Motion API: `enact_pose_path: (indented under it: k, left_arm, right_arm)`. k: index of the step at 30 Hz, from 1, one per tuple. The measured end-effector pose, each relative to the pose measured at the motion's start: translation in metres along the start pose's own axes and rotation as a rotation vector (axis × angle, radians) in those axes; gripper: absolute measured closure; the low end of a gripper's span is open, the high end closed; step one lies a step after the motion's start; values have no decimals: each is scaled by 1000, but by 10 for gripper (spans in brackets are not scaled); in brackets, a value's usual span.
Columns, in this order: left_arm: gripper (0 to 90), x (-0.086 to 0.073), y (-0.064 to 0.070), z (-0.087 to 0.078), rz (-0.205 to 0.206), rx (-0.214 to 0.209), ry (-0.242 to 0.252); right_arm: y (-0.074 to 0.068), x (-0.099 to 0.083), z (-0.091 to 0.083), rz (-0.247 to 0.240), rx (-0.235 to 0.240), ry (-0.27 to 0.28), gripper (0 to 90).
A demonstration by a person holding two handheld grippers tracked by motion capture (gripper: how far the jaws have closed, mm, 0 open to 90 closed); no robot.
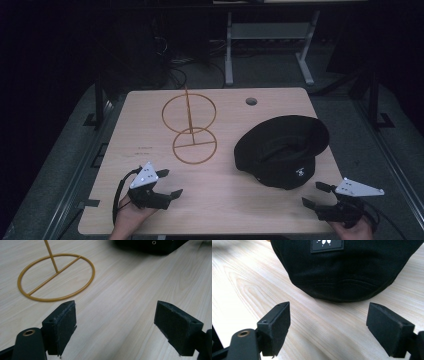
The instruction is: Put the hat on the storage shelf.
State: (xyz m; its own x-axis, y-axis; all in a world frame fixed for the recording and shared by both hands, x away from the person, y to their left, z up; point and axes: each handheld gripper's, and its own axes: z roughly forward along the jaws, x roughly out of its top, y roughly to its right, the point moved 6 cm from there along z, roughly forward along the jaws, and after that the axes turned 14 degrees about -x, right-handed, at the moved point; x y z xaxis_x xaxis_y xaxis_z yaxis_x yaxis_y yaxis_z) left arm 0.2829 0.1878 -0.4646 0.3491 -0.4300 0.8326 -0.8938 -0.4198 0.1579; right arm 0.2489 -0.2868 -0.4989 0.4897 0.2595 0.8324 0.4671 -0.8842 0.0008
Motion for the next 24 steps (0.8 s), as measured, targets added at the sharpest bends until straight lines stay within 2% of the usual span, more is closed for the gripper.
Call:
enact_pose_path:
  k: [3,10,17,22,24]
  left_arm:
    - [205,3,3,4,10,-23,1]
    - [196,15,12,10,28,-60,11]
    - [196,35,27,17,84,-111,-3]
    - [193,56,39,27,137,-146,-6]
    - [192,60,41,30,145,-151,-6]
  right_arm:
    - [2,-1,0,6,3,2,181]
    - [1,-2,-5,12,0,11,173]
    - [2,1,-7,23,5,25,169]
    - [1,1,-8,26,8,26,161]
    - [1,1,-7,26,10,21,157]
